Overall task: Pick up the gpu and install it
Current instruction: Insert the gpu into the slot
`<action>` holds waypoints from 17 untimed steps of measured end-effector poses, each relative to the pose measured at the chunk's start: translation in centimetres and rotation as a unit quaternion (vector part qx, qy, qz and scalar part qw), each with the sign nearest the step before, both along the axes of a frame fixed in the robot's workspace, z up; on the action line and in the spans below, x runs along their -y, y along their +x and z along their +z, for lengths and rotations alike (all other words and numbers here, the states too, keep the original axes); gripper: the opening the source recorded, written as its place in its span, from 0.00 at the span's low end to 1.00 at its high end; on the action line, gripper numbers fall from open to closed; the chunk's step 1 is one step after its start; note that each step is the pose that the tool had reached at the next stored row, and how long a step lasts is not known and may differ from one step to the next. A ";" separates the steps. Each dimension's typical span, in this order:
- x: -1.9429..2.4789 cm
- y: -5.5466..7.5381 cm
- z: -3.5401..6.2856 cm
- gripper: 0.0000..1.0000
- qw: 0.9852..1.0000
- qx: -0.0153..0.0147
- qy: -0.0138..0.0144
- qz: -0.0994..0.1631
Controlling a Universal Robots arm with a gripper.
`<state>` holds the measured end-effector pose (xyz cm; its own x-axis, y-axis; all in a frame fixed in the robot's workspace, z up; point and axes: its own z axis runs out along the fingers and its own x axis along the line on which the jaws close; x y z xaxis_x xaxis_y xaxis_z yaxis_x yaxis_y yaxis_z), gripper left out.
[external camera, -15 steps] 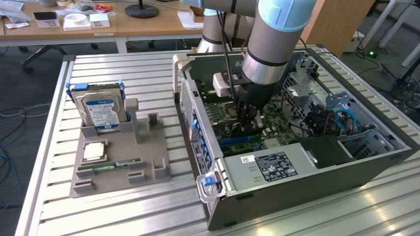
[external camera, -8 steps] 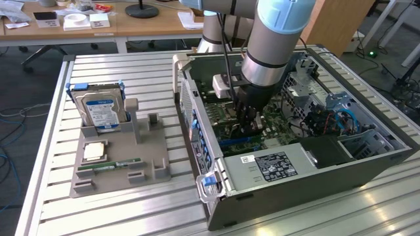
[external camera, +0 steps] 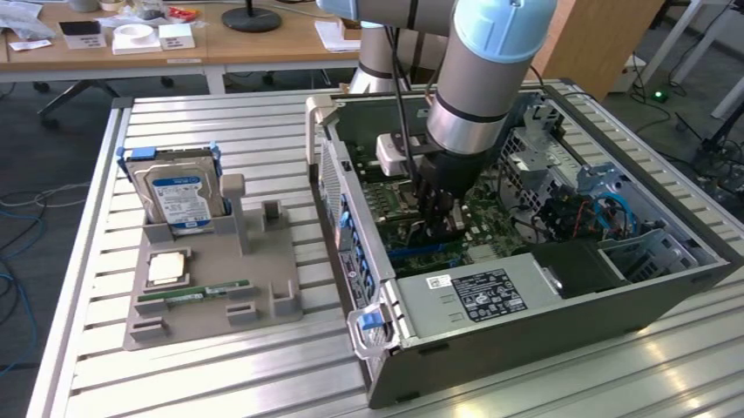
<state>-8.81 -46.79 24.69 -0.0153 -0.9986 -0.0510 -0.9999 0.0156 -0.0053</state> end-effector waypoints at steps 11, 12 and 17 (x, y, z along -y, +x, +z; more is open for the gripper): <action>-0.26 -0.1 -0.21 0.26 1.000 0.000 -0.002 0.000; -0.29 -0.1 -0.22 0.26 1.000 0.000 -0.002 0.000; -0.38 -0.1 -0.35 0.26 1.000 0.000 -0.004 0.000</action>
